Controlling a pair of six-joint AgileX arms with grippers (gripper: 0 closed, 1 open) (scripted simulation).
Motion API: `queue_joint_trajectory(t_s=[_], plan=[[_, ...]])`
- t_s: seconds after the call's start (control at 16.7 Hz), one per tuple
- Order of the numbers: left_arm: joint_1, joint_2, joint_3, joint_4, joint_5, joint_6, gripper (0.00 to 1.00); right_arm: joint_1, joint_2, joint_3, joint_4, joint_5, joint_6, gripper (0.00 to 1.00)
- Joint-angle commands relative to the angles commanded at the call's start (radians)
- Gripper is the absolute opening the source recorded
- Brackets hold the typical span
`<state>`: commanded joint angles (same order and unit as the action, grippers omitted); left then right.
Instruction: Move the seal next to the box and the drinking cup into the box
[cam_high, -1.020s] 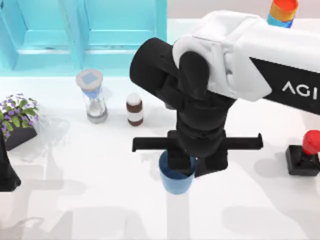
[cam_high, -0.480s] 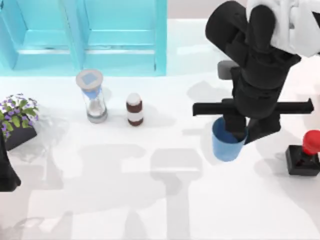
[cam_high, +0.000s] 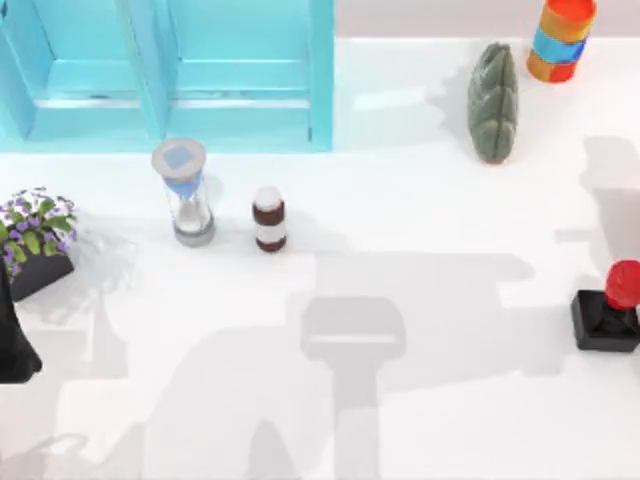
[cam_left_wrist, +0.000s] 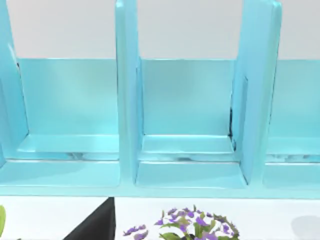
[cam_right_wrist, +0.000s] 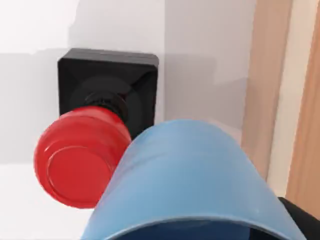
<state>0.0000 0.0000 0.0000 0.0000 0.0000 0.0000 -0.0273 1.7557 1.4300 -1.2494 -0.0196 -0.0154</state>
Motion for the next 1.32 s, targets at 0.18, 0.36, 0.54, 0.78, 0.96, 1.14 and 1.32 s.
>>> queue_joint_trajectory(t_s=[0.18,0.36,0.54,0.78,0.96,1.14,1.32], plan=[[0.000,0.000,0.000,0.000,0.000,0.000,1.00,-0.241,-0.054,-0.064,0.017,-0.005,-0.241,0.00],[0.000,0.000,0.000,0.000,0.000,0.000,1.00,-0.451,-0.101,-0.129,0.035,-0.008,-0.452,0.00],[0.000,0.000,0.000,0.000,0.000,0.000,1.00,-0.610,-0.134,-0.183,0.049,-0.009,-0.612,0.00],[0.000,0.000,0.000,0.000,0.000,0.000,1.00,-0.693,-0.156,-0.217,0.061,-0.010,-0.695,0.00],[0.000,0.000,0.000,0.000,0.000,0.000,1.00,-0.693,-0.156,-0.217,0.061,-0.010,-0.695,0.00],[0.000,0.000,0.000,0.000,0.000,0.000,1.00,-0.687,-0.152,-0.226,0.072,-0.009,-0.691,0.00],[0.000,0.000,0.000,0.000,0.000,0.000,1.00,-0.682,-0.145,-0.266,0.120,-0.009,-0.685,0.00]])
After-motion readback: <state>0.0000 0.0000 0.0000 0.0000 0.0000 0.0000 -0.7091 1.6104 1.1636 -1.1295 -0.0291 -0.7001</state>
